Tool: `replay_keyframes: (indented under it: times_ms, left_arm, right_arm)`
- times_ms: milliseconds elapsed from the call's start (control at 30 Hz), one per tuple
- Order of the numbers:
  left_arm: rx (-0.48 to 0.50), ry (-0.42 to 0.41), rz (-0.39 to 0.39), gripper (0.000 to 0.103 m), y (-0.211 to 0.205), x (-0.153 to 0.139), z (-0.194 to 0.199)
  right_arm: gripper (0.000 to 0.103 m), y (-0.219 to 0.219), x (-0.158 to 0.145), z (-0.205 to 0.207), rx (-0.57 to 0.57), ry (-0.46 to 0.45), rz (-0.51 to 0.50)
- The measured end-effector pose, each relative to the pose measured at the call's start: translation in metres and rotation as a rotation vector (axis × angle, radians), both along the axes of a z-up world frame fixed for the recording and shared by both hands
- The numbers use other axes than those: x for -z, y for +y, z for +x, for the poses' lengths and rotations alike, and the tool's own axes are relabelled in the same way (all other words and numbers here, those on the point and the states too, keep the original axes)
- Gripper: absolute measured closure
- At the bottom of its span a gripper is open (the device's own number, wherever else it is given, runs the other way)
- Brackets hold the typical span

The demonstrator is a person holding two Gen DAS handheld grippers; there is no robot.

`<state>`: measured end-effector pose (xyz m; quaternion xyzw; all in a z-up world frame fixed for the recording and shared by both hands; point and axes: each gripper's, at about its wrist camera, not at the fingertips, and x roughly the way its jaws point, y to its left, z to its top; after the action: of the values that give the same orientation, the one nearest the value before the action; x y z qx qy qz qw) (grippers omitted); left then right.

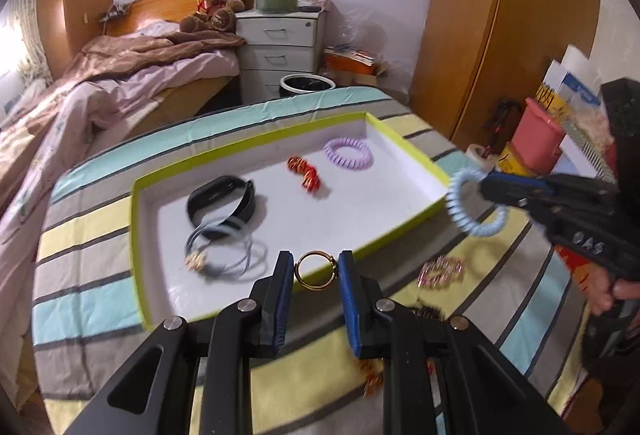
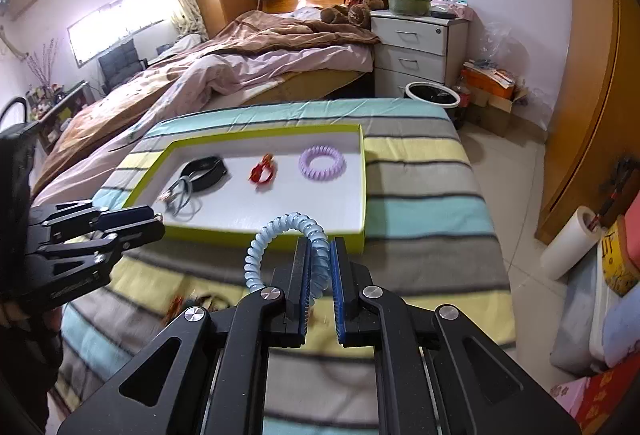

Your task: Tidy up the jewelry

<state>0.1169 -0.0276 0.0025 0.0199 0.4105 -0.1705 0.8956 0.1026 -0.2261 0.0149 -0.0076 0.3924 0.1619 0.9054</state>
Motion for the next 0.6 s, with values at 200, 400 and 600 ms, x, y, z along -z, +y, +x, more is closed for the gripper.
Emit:
replay_keyframes:
  times_ms: [200,400,600]
  left_arm:
    - [-0.003,0.004,-0.006,0.080,-0.003,0.000,0.029]
    - [-0.024,0.042,-0.003,0.080,-0.003,0.013,0.059]
    - [-0.031,0.077,-0.001,0.080,-0.007,0.030,0.076]
  right_arm:
    - [0.093,0.014,0.006,0.039,-0.003,0.029,-0.036]
    - [0.093,0.021,0.017,0.067,-0.008,0.066,-0.055]
    - [0.093,0.026,0.031,0.087,-0.013,0.109,-0.074]
